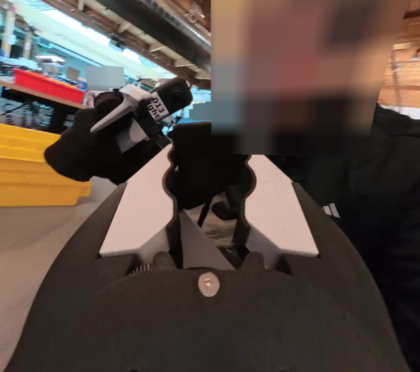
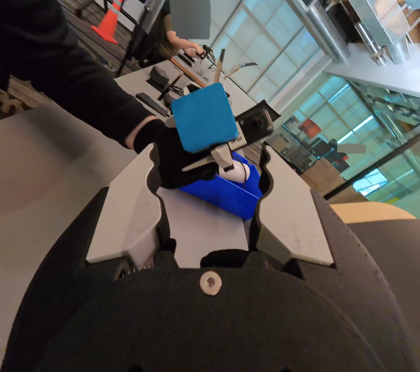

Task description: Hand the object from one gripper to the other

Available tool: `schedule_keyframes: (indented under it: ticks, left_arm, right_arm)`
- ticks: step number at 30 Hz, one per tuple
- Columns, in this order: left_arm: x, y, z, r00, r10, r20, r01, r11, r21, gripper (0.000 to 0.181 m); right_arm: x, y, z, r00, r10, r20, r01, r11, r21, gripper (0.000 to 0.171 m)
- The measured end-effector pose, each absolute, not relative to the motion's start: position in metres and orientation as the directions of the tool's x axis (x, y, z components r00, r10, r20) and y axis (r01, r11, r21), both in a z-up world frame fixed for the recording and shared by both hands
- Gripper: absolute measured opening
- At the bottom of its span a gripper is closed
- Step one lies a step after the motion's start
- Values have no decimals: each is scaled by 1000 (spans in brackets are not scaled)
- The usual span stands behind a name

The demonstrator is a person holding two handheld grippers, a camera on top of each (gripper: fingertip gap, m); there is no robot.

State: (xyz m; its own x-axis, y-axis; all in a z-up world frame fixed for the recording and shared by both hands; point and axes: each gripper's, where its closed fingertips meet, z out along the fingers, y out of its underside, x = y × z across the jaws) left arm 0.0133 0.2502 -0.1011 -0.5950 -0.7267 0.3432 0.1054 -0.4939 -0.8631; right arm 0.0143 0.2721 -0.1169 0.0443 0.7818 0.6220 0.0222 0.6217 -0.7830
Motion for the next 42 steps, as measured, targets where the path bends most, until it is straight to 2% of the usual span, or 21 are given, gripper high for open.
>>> schedule_keyframes:
  ticks: [6,11,16,20,26,29,30,33,38,42]
  left_arm:
    - [16,236,-100,-733,-606,308,107,-550,-828,55]
    - [18,225,-102,-802,-522,289,80,-574,-815,55]
    - [19,216,-107,-846,-447,289,34,-588,-808,55]
    - [19,211,-109,-869,-402,288,8,-593,-805,56]
    - [18,212,-107,-873,-402,275,36,-616,-787,57]
    - [24,233,-110,-796,-507,330,84,-633,-770,66]
    - [27,242,-111,-750,-551,365,95,-636,-766,72]
    - [28,269,-117,-570,-712,409,169,-589,-790,75]
    - [14,308,-119,-251,-874,417,285,-479,-831,70]
    - [22,314,-127,-82,-920,382,246,-390,-887,62]
  right_arm:
    - [4,245,-116,-30,755,656,-18,655,-755,78]
    - [-1,237,-117,-36,727,685,-20,685,-728,78]
    - [-8,228,-126,-75,668,740,21,743,-669,73]
    - [-10,228,-125,-61,630,774,43,776,-629,58]
    - [-9,230,-122,-52,630,775,73,776,-626,57]
    - [-5,245,-121,-16,630,776,133,771,-623,58]
    - [-3,251,-121,-2,633,774,162,764,-624,57]
    - [3,270,-125,32,639,769,248,740,-625,57]
    - [17,312,-136,107,628,770,440,665,-604,57]
    - [19,323,-146,95,582,807,537,653,-534,57]
